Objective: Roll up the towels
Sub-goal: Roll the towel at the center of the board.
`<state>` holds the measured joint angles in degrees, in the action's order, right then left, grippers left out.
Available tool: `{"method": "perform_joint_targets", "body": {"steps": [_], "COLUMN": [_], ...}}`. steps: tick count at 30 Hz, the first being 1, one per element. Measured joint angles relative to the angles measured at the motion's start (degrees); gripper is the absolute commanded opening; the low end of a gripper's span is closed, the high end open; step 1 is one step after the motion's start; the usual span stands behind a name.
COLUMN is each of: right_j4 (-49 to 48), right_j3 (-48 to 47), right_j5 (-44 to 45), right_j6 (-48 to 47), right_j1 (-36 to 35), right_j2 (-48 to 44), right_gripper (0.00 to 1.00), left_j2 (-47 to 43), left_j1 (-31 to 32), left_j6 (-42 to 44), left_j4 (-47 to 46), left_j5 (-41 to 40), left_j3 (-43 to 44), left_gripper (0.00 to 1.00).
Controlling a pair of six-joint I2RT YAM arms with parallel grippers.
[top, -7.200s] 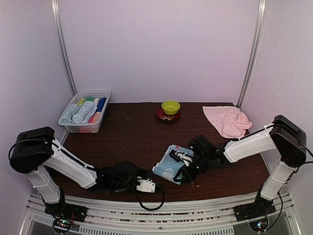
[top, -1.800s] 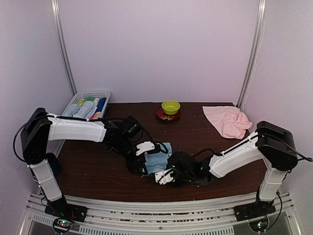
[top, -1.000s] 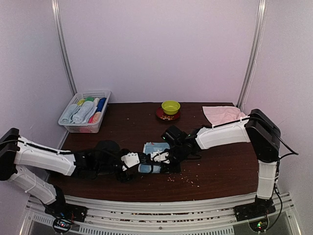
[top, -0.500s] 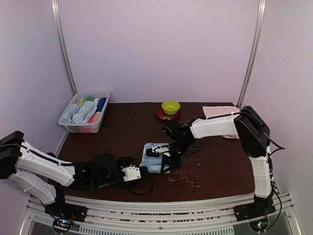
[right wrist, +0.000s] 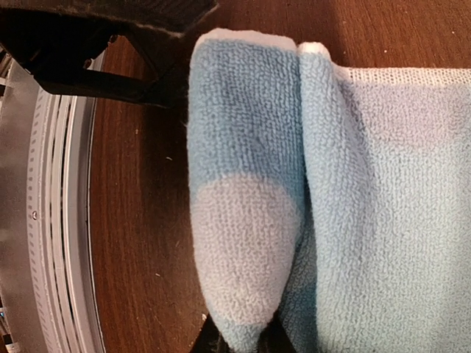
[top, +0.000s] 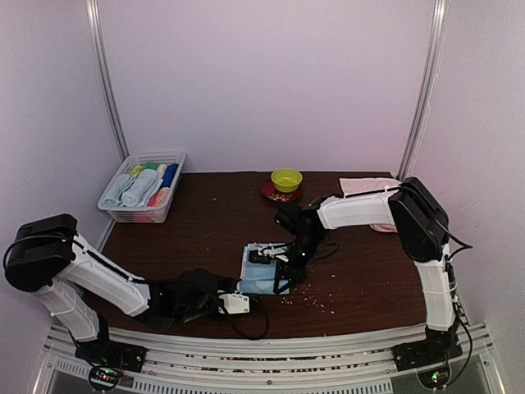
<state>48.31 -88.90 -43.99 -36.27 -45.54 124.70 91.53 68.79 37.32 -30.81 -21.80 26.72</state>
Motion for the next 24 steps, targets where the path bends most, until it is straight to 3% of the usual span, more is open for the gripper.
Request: {"method": "perform_joint_targets", "body": {"steps": [8, 16, 21, 24], "right_j4": [0.7, 1.22, 1.68, 1.86], "right_j3": [-0.48, -0.87, -1.27, -1.4], "right_j5": [-1.03, -1.29, -1.77, -2.05], "right_j6": [0.0, -0.13, -0.66, -0.87], "right_j1": [0.39, 0.55, 0.63, 0.74], "right_j2": [0.55, 0.85, 1.25, 1.38], "right_gripper": [0.06, 0.05, 0.05, 0.05], "left_j2": [4.94, 10.71, 12.85, 13.38], "left_j1": [0.98, 1.18, 1.2, 1.31], "left_j6": [1.46, 2.08, 2.01, 1.88], "left_j4": [-2.43, -6.12, -7.34, -7.06], "left_j5": [-1.2, -5.29, -6.43, -6.45], "left_j3": [1.73, 4.37, 5.38, 5.64], "left_gripper": [0.5, 0.37, 0.22, 0.03]}}
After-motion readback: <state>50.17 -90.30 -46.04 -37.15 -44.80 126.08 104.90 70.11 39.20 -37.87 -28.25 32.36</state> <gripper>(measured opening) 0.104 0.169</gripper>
